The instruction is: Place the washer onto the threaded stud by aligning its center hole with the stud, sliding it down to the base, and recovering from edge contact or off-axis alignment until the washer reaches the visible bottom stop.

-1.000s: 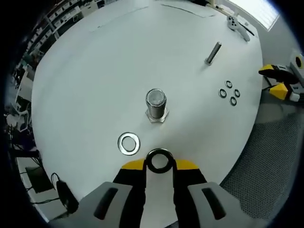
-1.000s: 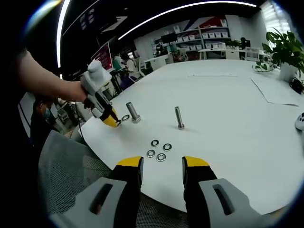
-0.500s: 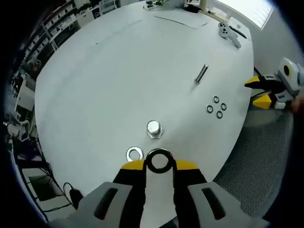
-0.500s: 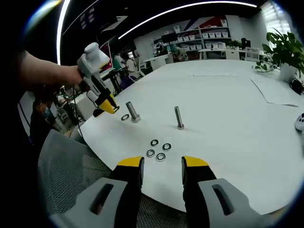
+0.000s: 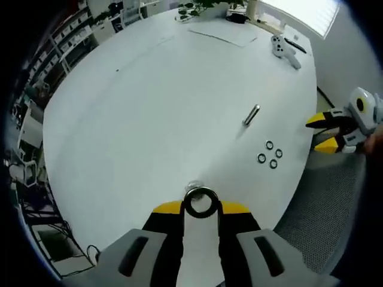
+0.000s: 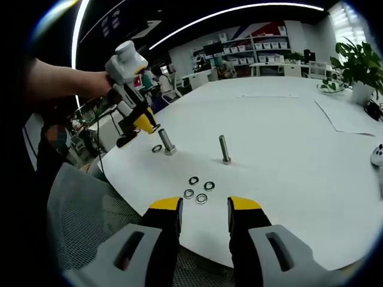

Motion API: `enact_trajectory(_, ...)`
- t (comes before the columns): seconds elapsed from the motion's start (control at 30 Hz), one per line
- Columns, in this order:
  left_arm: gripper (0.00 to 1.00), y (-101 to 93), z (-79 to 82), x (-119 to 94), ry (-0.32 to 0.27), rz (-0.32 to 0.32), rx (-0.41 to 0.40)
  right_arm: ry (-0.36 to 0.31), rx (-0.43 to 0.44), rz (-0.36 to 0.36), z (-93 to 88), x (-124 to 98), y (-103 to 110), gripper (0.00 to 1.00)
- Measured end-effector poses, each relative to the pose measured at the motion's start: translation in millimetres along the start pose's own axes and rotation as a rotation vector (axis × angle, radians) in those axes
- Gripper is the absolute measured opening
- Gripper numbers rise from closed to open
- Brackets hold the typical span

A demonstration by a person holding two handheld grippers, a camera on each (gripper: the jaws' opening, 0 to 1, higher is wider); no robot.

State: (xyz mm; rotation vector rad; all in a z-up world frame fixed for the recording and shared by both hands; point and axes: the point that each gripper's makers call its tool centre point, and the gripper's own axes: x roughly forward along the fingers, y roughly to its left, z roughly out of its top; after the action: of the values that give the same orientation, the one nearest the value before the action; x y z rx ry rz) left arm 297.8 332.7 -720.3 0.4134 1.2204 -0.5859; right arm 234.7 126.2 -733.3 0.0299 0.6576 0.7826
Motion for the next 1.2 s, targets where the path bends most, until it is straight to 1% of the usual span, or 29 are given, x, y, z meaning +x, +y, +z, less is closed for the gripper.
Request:
enact_trajectory(0.2, 0.19, 1.8, 3.5, 6, 0.005, 0.007, 0.037, -0.004, -0.01, -0.003, 0.5, 0, 0, 0.32)
enact_trajectory(0.57, 0.19, 4.7, 3.8, 13, 0.025, 0.012, 0.059, -0.008, -0.014, -0.009, 1.2, -1, -1, 0.32)
enact_trajectory(0.8, 0.19, 5.4, 3.4, 23, 0.046, 0.01, 0.077, -0.008, -0.018, -0.009, 1.2, -1, -1, 0.31)
enact_trajectory(0.93, 0.19, 3.3, -0.2, 31, 0.078, 0.011, 0.107, -0.006, -0.021, -0.01, 0.9, -1, -1, 0.31)
enact_trajectory(1.2, 0.19, 2.9, -3.9, 44, 0.091, 0.011, 0.129, -0.007, -0.021, -0.009, 0.7, -1, -1, 0.31)
